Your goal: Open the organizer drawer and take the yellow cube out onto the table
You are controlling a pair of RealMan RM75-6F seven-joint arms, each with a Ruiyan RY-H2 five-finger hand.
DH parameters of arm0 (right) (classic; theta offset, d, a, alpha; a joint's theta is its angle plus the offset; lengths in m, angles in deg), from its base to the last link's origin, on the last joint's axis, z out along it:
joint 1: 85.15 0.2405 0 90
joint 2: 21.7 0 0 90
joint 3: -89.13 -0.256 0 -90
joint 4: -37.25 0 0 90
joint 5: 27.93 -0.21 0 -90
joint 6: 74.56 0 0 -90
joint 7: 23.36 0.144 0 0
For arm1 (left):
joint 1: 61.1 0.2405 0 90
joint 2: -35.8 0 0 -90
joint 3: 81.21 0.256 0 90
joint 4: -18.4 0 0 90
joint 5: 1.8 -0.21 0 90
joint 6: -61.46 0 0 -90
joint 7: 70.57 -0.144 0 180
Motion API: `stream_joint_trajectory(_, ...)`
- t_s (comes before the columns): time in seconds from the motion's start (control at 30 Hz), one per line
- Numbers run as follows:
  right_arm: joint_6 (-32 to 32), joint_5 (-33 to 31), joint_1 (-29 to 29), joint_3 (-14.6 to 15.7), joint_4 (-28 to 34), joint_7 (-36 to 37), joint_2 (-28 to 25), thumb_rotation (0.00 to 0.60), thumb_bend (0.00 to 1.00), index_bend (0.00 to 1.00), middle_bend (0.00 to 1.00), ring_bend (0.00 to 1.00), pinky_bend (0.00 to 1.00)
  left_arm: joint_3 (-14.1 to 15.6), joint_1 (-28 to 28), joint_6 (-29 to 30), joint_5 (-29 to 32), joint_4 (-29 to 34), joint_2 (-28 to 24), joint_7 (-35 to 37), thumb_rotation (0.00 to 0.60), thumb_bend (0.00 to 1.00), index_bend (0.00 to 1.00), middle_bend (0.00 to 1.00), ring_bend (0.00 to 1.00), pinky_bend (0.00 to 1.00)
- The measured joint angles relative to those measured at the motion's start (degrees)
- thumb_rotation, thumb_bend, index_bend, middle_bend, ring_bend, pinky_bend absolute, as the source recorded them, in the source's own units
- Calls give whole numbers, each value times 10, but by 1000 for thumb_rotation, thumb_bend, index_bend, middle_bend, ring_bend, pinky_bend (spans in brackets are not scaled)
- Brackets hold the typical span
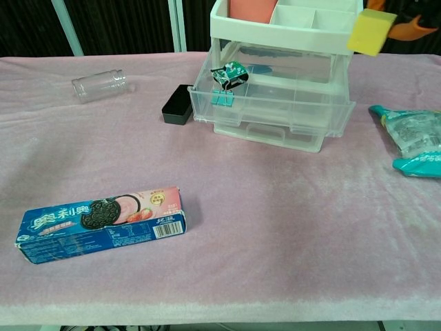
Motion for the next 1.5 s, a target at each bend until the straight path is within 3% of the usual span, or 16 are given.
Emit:
stream_joint_trajectory(0.3, 83, 153, -126, 64, 0, 117, -83, 600, 404, 586, 875, 944, 866, 0, 1, 4, -2, 0, 2, -4, 600, 0, 0, 0, 0, 0)
stream_joint_trajectory(0.53, 109, 223, -169, 115, -28, 157, -80, 600, 404, 586, 875, 944, 866, 1, 2, 4, -4, 0, 2, -5, 600, 0, 0, 0, 0, 0)
stream_joint_trajectory(0.77, 115, 257, -177, 147, -68, 164, -15, 600, 405, 586, 875, 944, 866, 1, 2, 3, -3, 1, 2, -4, 600, 0, 0, 0, 0, 0)
stream_joint_trajectory(1.2, 72, 284, -172, 190, -167, 155, 163, 600, 404, 586, 875, 944, 865, 0, 1, 0, -2, 0, 1, -1, 600, 0, 0, 0, 0, 0)
stream_joint_trajectory(1.5, 40, 286, -173, 209, -217, 149, 226, 600, 403, 586, 875, 943, 865, 1, 0, -1, -3, 0, 1, 1, 600, 0, 0, 0, 0, 0)
